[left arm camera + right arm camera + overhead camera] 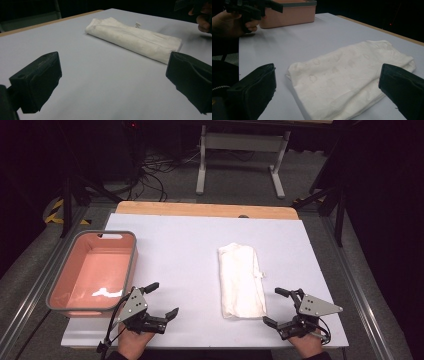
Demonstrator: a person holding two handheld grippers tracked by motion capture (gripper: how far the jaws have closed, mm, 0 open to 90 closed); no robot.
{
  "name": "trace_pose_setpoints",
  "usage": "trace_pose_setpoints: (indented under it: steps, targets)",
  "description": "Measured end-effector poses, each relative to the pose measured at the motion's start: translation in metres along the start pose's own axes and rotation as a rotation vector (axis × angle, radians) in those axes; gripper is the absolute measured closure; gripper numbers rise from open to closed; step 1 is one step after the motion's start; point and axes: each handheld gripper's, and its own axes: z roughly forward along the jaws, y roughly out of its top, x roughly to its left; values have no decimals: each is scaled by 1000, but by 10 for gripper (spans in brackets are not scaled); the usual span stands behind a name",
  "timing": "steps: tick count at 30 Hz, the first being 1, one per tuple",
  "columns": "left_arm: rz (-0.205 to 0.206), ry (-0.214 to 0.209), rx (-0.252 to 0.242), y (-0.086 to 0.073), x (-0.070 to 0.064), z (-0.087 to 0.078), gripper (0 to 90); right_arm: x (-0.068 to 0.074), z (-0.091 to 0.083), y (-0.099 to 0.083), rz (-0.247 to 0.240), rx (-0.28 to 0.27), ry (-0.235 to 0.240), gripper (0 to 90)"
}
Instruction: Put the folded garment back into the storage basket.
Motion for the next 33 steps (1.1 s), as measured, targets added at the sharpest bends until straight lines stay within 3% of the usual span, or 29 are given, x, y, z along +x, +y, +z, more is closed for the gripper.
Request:
trace_pose_setpoints:
  steps: [7,18,19,22,27,30,33]
  targets:
    - [-42,-9,-6,2,2,0,2,1,0,0,0,2,4,22]
    - [-46,-13,-7,4,3,2,2,1,0,1,-2,5,8,33]
    - [-64,-30,-9,5,3,4,2,1,0,1,-2,5,9,37]
    - [-63,-44,4,9,1,8,2,1,0,0,-3,11,16,41]
    - [-41,-65,19,17,1,14,3,1,-1,1,0,9,14,56]
    - [-84,-90,7,24,2,23,7,1,-1,1,5,13,13,57]
    - [-74,-105,20,32,1,34,12,0,-1,0,5,14,12,57]
